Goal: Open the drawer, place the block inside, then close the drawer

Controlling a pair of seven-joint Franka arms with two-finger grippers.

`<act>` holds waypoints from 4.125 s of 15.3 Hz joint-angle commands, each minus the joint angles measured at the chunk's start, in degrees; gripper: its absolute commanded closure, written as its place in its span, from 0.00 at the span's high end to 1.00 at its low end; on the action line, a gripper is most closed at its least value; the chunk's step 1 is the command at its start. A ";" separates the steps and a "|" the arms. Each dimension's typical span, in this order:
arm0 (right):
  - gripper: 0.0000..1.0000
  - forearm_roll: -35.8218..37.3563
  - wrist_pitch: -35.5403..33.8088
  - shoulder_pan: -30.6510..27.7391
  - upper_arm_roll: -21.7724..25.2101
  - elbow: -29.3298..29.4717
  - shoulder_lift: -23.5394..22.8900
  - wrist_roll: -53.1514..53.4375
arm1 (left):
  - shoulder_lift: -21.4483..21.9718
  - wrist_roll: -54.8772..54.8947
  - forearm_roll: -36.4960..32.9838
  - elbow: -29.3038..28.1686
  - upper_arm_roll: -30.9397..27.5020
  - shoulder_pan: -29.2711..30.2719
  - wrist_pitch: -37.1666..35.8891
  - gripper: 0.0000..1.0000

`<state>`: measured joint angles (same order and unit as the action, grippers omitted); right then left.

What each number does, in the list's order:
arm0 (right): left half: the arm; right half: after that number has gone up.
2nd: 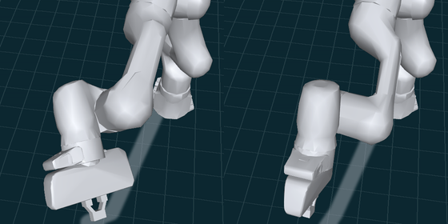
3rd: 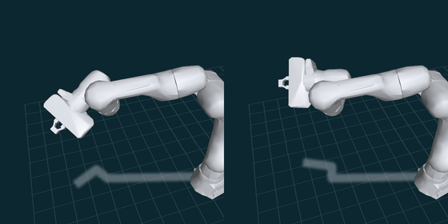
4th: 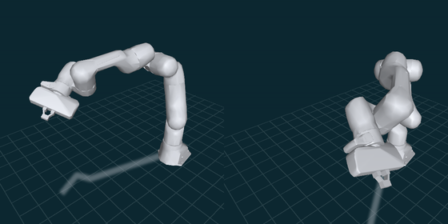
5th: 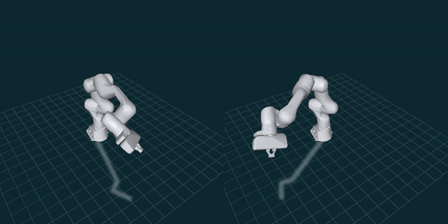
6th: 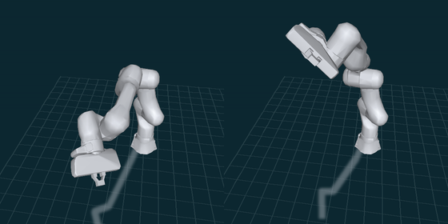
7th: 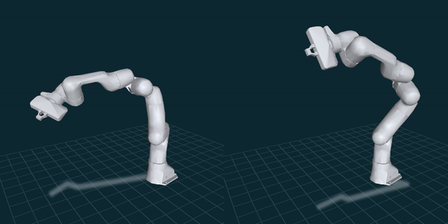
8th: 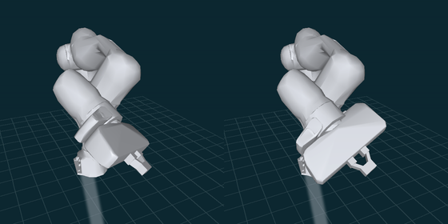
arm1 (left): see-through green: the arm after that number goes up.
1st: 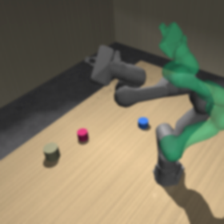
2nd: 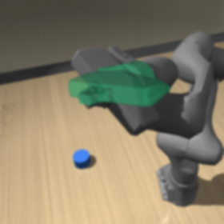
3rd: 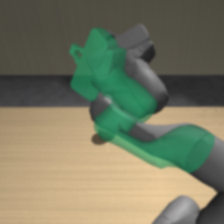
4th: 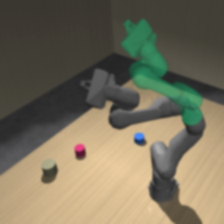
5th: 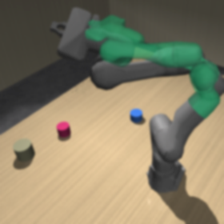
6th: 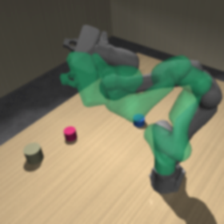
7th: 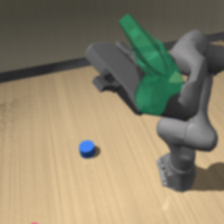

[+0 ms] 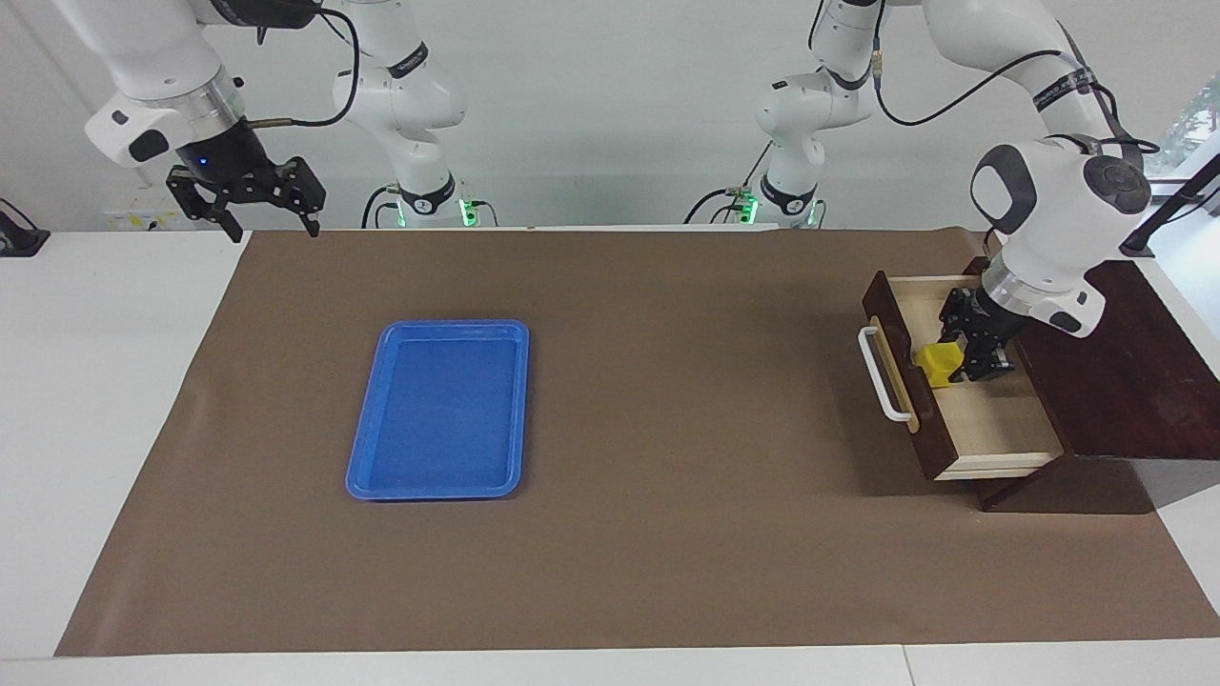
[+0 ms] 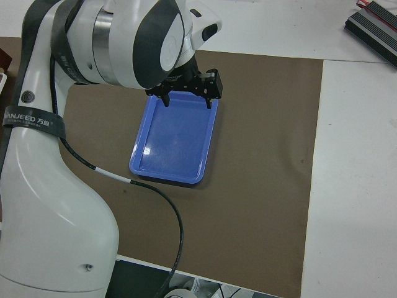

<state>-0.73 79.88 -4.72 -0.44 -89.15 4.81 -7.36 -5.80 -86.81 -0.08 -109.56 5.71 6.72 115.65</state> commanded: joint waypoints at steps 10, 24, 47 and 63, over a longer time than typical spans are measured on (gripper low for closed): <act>1.00 3.01 1.42 -1.34 -1.31 -0.50 -3.05 0.68 | 1.24 -0.20 0.70 3.27 -0.27 -1.01 -1.47 1.00; 1.00 3.11 4.06 -1.25 -1.75 -2.08 -3.05 2.70 | 1.76 -4.50 -9.66 -1.62 -0.35 -13.14 -0.96 1.00; 1.00 2.40 4.06 -0.37 -2.02 -2.17 -2.79 3.22 | 0.70 9.29 -18.99 -0.48 -0.53 1.71 4.14 1.00; 1.00 2.40 3.62 -0.46 -1.93 -2.52 -2.61 3.05 | 6.06 55.82 -0.80 11.65 2.81 -0.48 -17.29 1.00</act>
<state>1.51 83.26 -4.67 -1.82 -90.52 1.18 -5.38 -1.53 -41.53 -1.92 -98.01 8.29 6.80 101.58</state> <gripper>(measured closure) 0.000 0.000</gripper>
